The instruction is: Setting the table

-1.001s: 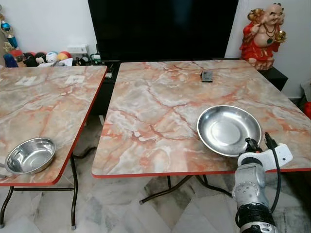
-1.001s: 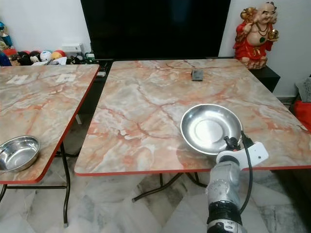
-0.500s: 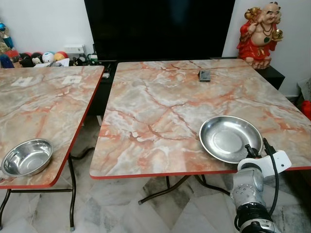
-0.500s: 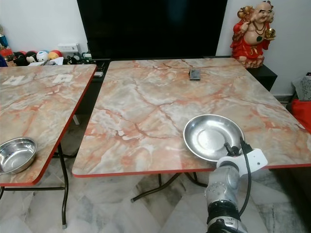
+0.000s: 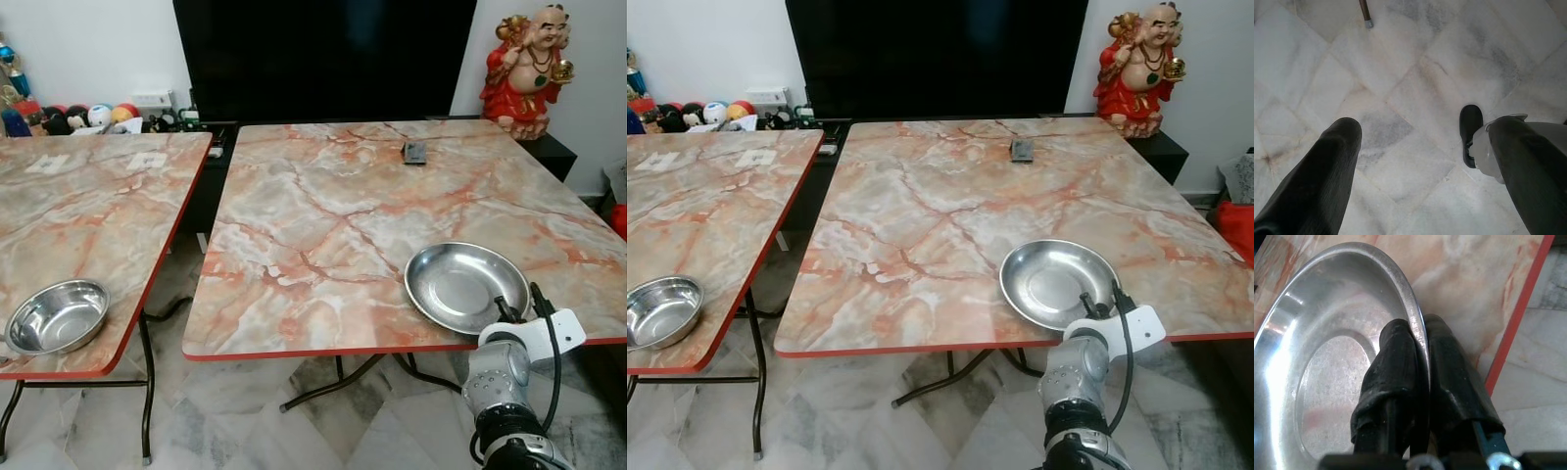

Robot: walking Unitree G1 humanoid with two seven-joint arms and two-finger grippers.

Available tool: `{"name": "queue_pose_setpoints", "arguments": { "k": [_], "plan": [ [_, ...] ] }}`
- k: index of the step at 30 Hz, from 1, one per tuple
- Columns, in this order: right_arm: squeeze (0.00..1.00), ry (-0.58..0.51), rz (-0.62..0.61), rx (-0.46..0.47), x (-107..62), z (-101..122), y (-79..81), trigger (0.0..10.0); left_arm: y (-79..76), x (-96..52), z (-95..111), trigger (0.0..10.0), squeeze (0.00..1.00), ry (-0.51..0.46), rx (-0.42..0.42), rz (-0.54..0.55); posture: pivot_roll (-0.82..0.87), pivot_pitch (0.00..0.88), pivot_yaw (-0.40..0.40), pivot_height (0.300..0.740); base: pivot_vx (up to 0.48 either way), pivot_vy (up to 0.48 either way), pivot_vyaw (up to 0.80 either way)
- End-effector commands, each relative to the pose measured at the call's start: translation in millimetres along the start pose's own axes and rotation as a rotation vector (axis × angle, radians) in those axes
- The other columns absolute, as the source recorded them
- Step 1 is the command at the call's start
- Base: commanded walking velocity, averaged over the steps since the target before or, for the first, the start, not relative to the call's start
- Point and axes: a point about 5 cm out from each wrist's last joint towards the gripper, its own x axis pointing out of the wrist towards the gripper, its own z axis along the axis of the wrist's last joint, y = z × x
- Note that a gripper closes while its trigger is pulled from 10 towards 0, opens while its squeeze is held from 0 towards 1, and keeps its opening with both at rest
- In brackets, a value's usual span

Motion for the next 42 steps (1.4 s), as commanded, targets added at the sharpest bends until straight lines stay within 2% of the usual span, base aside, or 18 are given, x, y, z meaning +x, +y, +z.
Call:
{"name": "queue_pose_setpoints", "arguments": {
  "k": [1, 2, 3, 4, 5, 18, 19, 20, 21, 22, 24, 29, 35, 42],
  "plan": [
    [0.22, -0.011, -0.004, 0.016, 1.4, 3.8, 5.0, 10.0, 2.1, -1.0, -4.2, 10.0, 0.00, 0.018, 0.013, -0.003, 0.00, 0.000, 0.015, 0.740, 0.000, 0.000, 0.00],
    [0.32, -0.011, -0.005, 0.016, 1.4, 3.7, 4.8, 10.0, 2.1, -1.0, -4.2, 10.0, 0.00, 0.018, 0.015, -0.003, 0.00, 0.000, 0.017, 0.740, 0.000, 0.000, 0.00],
    [0.32, -0.011, -0.005, 0.017, 1.4, 3.6, 4.8, 10.0, 2.1, -1.0, -4.2, 10.0, 0.00, 0.018, 0.015, -0.004, 0.00, 0.000, 0.017, 0.740, 0.000, 0.000, 0.00],
    [0.95, -0.011, -0.003, 0.016, 1.4, 3.6, 5.2, 10.0, 2.1, -0.9, -3.7, 10.0, 0.00, 0.016, 0.021, -0.006, 0.00, 0.000, 0.016, 0.740, 0.000, 0.000, 0.00],
    [0.96, -0.011, -0.003, 0.016, 1.4, 3.5, 5.3, 10.0, 2.1, -0.9, -3.6, 10.0, 0.00, 0.016, 0.023, -0.006, 0.00, 0.000, 0.016, 0.740, 0.000, 0.000, 0.00],
    [0.86, -0.031, -0.019, 0.009, -3.4, 1.9, 4.3, 10.0, 0.6, 0.1, 0.3, 10.0, 0.00, 0.005, 0.047, -0.015, -0.01, 0.000, 0.016, 0.740, 0.000, 0.000, 0.00],
    [0.59, -0.031, -0.011, 0.005, -4.3, 1.2, 4.7, 10.0, 0.0, 0.2, 0.5, 10.0, 0.00, 0.005, 0.051, -0.018, -0.01, 0.000, 0.016, 0.740, 0.000, 0.000, 0.00],
    [0.38, -0.028, 0.000, -0.003, -5.8, -0.8, 5.2, 10.0, -1.0, 0.3, 0.9, 10.0, 0.00, 0.004, 0.057, -0.024, -0.02, 0.000, 0.015, 0.740, 0.000, 0.000, 0.00],
    [0.38, -0.026, 0.003, -0.005, -6.4, -1.7, 5.2, 10.0, -1.3, 0.4, 1.0, 10.0, 0.00, 0.004, 0.059, -0.025, -0.02, 0.000, 0.015, 0.740, 0.000, 0.000, 0.00],
    [0.31, -0.024, 0.003, -0.006, -6.7, -2.6, 5.0, 10.0, -1.7, 0.4, 1.0, 10.0, 0.00, 0.004, 0.060, -0.027, -0.02, 0.000, 0.015, 0.740, 0.000, 0.000, 0.00],
    [0.00, -0.010, -0.004, -0.021, -7.2, -4.7, 4.3, 10.0, -4.1, 0.7, 1.8, 10.0, 0.00, -0.001, 0.064, -0.032, -0.01, 0.000, 0.013, 0.740, 0.000, 0.000, 0.00],
    [0.00, -0.022, -0.018, -0.014, -8.5, -3.1, 6.1, 10.0, -4.8, 0.9, 2.8, 10.0, 0.00, -0.005, 0.066, -0.034, -0.01, 0.000, 0.010, 0.740, 0.000, 0.000, 0.00],
    [0.00, -0.104, -0.033, -0.038, -12.4, 6.4, 4.9, 10.0, -4.3, 0.1, -0.6, 10.0, 0.00, 0.004, 0.057, -0.031, -0.01, 0.000, 0.009, 0.740, 0.000, 0.000, 0.00],
    [0.00, -0.146, 0.005, -0.103, -18.5, 8.6, 8.3, 10.0, -2.0, -1.3, -5.4, 10.0, 0.00, 0.017, 0.052, -0.027, -0.02, 0.000, 0.009, 0.740, 0.000, 0.000, 0.00]
  ]
}}
